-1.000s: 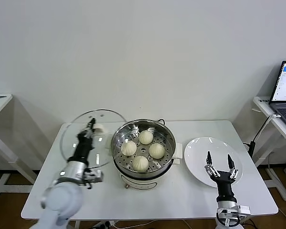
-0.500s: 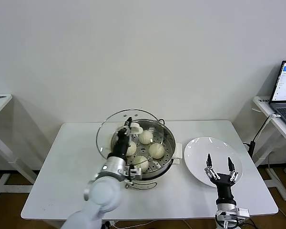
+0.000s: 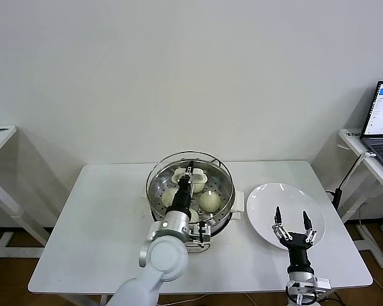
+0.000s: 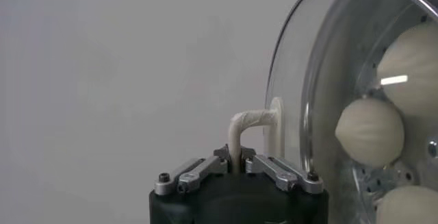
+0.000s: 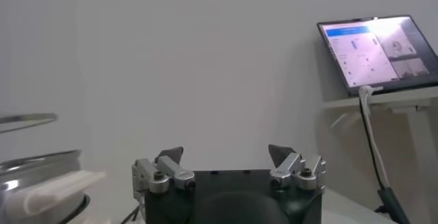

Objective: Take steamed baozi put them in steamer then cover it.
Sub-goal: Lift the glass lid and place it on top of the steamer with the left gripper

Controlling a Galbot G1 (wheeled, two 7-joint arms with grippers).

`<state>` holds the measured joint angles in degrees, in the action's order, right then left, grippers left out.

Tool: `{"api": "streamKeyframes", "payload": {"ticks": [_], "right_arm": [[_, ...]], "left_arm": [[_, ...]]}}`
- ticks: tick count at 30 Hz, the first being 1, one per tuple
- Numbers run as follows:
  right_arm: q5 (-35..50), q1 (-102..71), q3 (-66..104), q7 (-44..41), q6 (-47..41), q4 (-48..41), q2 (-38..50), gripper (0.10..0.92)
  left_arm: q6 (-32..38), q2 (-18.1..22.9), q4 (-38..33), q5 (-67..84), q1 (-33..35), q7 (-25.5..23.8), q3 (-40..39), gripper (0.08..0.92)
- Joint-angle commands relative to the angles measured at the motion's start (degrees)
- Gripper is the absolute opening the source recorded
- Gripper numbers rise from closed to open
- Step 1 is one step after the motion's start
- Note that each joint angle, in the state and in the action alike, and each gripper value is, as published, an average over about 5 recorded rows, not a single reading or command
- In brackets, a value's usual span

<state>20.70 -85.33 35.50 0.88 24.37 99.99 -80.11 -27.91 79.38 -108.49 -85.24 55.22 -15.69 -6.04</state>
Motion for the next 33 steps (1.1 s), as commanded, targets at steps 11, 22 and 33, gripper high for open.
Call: {"api": "streamKeyframes", "payload": {"ticks": [11,22,33], "right_arm": [[-0.4,0.1,-0.2,0.0,0.1,-0.5,0.0,0.823],[-0.7,0.2,-0.5,0.0,0.1,-0.6,0.0,0.823],[-0.8,0.3,-0.8,0.0,0.1,-0.8,0.1,0.823]], "left_arm": [[-1.8,3.1,2.9,-3.1,0.0,0.4,-1.8,0.190],[-1.7,2.9,3.2,-3.8,0.7,0.3,-1.0,0.190],[-1.5,3.3,4.2,-3.9,0.8,0.4,-1.0,0.190]]}}
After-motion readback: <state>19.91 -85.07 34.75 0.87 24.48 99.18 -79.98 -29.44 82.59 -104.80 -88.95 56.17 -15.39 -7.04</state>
